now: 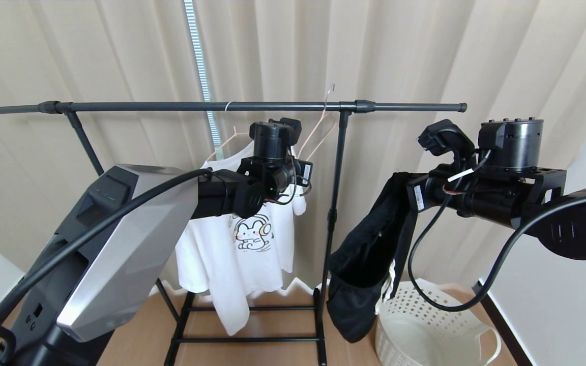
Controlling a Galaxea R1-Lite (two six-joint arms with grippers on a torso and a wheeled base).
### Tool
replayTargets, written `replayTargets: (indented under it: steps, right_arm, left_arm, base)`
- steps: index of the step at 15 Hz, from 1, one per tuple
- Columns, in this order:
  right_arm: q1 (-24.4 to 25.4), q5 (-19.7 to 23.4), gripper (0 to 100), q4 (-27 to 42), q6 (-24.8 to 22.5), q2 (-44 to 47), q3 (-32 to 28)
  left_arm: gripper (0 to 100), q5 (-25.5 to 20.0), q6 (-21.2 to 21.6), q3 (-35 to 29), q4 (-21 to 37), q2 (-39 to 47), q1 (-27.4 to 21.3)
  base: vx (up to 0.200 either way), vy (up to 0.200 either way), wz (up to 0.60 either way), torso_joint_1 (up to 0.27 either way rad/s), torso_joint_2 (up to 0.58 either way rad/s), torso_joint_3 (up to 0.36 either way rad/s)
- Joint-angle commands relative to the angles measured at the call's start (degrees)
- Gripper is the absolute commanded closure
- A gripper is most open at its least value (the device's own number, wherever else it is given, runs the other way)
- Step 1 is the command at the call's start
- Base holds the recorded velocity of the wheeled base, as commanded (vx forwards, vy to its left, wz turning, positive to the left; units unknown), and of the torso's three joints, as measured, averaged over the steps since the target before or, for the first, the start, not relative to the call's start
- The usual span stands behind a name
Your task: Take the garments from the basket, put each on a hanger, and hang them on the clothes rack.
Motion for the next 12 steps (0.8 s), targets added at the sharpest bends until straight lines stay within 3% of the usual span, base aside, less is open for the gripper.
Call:
replayTargets:
  steps: [1, 5, 12]
  right_arm:
    - [0.0, 0.0, 100, 0.0, 0.0, 0.0, -0.1]
    - [0.0, 0.0, 100, 0.0, 0.0, 0.0, 0.0]
    - [0.1, 0.0, 100, 0.0, 0.0, 0.0, 0.0]
  left_arm:
    - [100, 0.0, 0.0, 0.0, -0.1, -0.9, 0.0]
    - [100, 0.0, -0.1, 3.9, -1.4, -3.6, 0.0]
    - [100, -0.2, -0.4, 19.9, -10.4, -10.6, 0.0]
  base:
    - [0.000, 0.000, 0.00, 0.000, 0.00, 0.000]
    - [0.000, 0.000, 0.00, 0.000, 0.00, 0.000]
    - [0.000, 0.000, 0.00, 0.000, 0.00, 0.000]
